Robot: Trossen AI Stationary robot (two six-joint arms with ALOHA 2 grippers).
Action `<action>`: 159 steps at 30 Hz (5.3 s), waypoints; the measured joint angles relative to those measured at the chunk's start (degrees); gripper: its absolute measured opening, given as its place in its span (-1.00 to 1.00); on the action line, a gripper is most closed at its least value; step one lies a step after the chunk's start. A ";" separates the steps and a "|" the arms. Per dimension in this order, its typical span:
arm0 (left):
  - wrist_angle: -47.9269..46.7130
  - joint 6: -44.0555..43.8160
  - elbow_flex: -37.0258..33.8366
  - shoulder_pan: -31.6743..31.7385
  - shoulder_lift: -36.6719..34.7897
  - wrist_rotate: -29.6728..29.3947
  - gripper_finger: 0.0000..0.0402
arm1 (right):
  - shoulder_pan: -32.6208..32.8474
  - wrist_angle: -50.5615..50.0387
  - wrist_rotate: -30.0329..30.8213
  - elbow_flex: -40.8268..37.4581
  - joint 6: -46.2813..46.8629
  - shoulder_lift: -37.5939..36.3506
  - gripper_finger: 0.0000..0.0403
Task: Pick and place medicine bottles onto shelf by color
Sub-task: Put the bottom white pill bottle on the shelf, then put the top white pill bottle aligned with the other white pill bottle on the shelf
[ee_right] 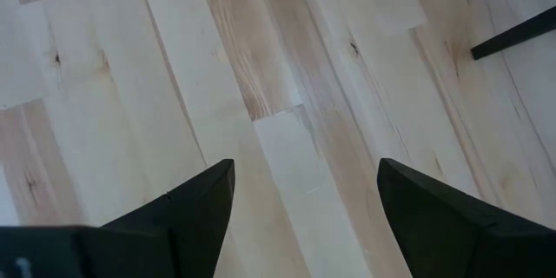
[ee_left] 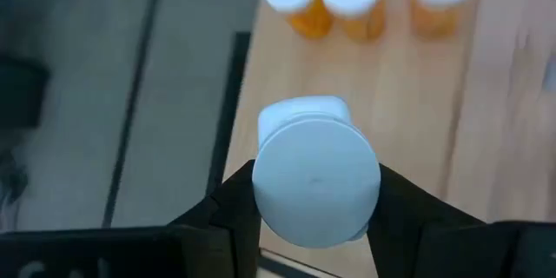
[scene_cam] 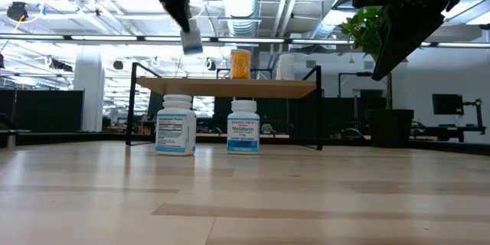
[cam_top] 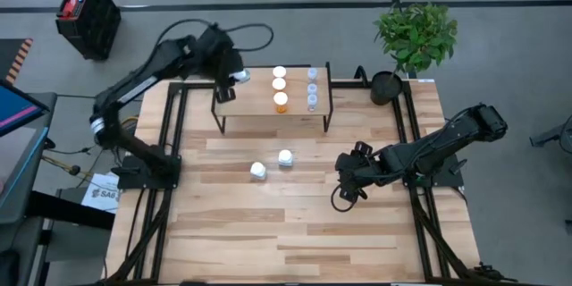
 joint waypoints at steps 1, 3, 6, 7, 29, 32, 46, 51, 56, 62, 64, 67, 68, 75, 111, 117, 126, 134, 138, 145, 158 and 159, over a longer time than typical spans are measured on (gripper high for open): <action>0.16 3.35 -0.02 1.81 1.61 2.03 -0.34 | -0.01 0.00 0.08 0.00 -0.03 -0.01 0.52; 0.68 9.60 -0.04 4.68 4.46 5.48 -0.34 | -0.14 0.00 0.49 0.00 -0.06 -0.01 0.52; 2.48 15.98 -0.04 7.78 8.58 6.86 -0.34 | -0.42 0.49 0.76 0.00 0.10 -0.01 0.52; 3.39 17.37 -0.04 8.43 9.94 6.89 -0.34 | -0.42 0.92 0.87 0.00 0.11 -0.01 0.52; -7.21 18.40 15.04 9.11 24.10 9.39 -0.29 | -0.39 3.90 1.13 0.00 0.10 -0.01 0.52; -5.52 16.92 15.04 8.86 23.95 7.55 -0.11 | -0.05 3.98 1.13 0.00 0.12 -0.01 0.52; -5.57 17.62 15.04 7.03 23.77 4.92 0.33 | 0.11 4.07 1.10 0.00 0.13 -0.01 0.52; -5.14 21.72 15.04 5.61 23.77 -0.05 0.29 | 0.11 4.07 1.08 0.00 0.14 -0.01 0.52; -4.75 22.44 15.91 4.27 23.77 -2.77 0.26 | 0.13 4.07 1.08 0.00 0.18 -0.01 0.52; -6.45 22.48 21.58 1.83 23.75 -4.19 0.26 | 0.13 4.07 1.06 0.00 0.16 -0.01 0.52; -7.42 20.10 24.46 0.56 23.75 -4.31 0.26 | 0.15 4.06 1.06 0.00 0.14 -0.01 0.52; -11.20 12.34 28.98 -2.36 23.75 -2.69 0.26 | 0.15 4.03 1.04 0.00 0.14 -0.01 0.52; -12.44 8.52 30.50 -3.50 23.75 -0.97 0.26 | 0.15 3.99 1.04 0.00 0.15 -0.01 0.52; -21.53 -5.27 32.97 -12.92 22.94 15.66 0.26 | 0.15 2.08 -0.46 0.00 0.14 -0.01 0.52; 36.59 -11.91 -22.69 -30.08 14.59 7.90 0.26 | 15.21 -0.65 -0.20 0.00 3.56 -0.01 0.52; 36.41 -13.09 -23.30 -29.90 14.59 8.54 0.26 | 15.15 -0.66 -0.16 0.00 3.59 -0.01 0.52; 38.04 -13.07 -23.27 -29.72 19.71 8.10 0.26 | 15.17 -0.26 -0.01 0.00 3.74 0.00 0.52; 36.04 -10.87 -22.99 -29.52 20.65 7.79 0.26 | 15.17 0.04 -0.03 0.00 3.75 0.01 0.52; 34.90 -11.49 -23.06 -29.12 22.66 8.18 0.26 | 15.17 0.09 -0.03 0.00 3.75 0.01 0.52; 36.74 -12.24 -23.03 -29.16 24.06 7.22 0.26 | 15.17 1.03 -0.05 0.00 3.73 0.01 0.52; 31.19 -18.46 -22.97 -29.22 23.63 6.89 -0.36 | 15.17 1.29 -0.08 0.00 3.70 0.01 0.52; 30.85 -18.97 -22.95 -29.24 23.39 7.71 -0.36 | 15.17 1.31 -0.08 0.00 3.70 0.01 0.52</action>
